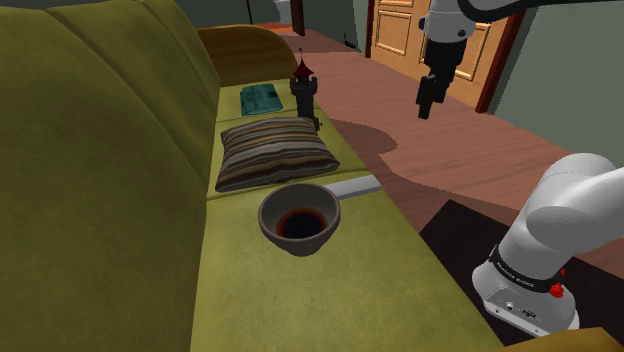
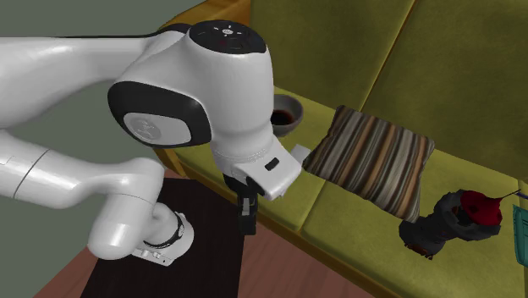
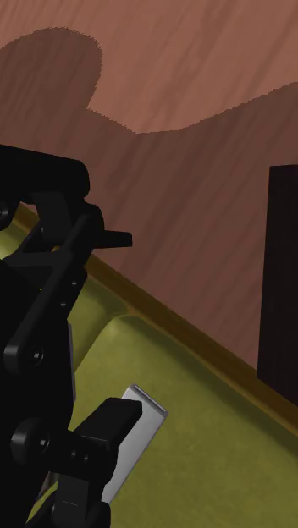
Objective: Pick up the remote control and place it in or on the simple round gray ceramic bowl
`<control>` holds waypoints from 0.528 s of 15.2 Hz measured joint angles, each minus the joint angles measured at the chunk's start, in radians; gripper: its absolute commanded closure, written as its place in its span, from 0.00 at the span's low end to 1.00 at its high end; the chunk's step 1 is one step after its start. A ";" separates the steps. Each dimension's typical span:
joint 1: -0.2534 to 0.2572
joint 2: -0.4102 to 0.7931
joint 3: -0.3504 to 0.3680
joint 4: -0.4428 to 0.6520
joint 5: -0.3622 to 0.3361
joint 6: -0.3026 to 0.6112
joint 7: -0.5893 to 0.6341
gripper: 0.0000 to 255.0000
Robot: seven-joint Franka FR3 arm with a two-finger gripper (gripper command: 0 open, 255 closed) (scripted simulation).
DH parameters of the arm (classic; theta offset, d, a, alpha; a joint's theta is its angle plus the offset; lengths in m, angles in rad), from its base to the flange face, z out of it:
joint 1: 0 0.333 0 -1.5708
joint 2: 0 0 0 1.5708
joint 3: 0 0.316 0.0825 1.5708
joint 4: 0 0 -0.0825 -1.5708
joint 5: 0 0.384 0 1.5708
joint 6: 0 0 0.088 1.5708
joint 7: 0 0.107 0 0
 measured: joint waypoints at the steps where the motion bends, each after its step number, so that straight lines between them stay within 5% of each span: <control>1: 0.000 0.000 0.000 0.000 0.000 0.000 0.000 0.00; 8: 0.094 0.134 0.022 -0.026 0.029 0.151 -0.109 0.00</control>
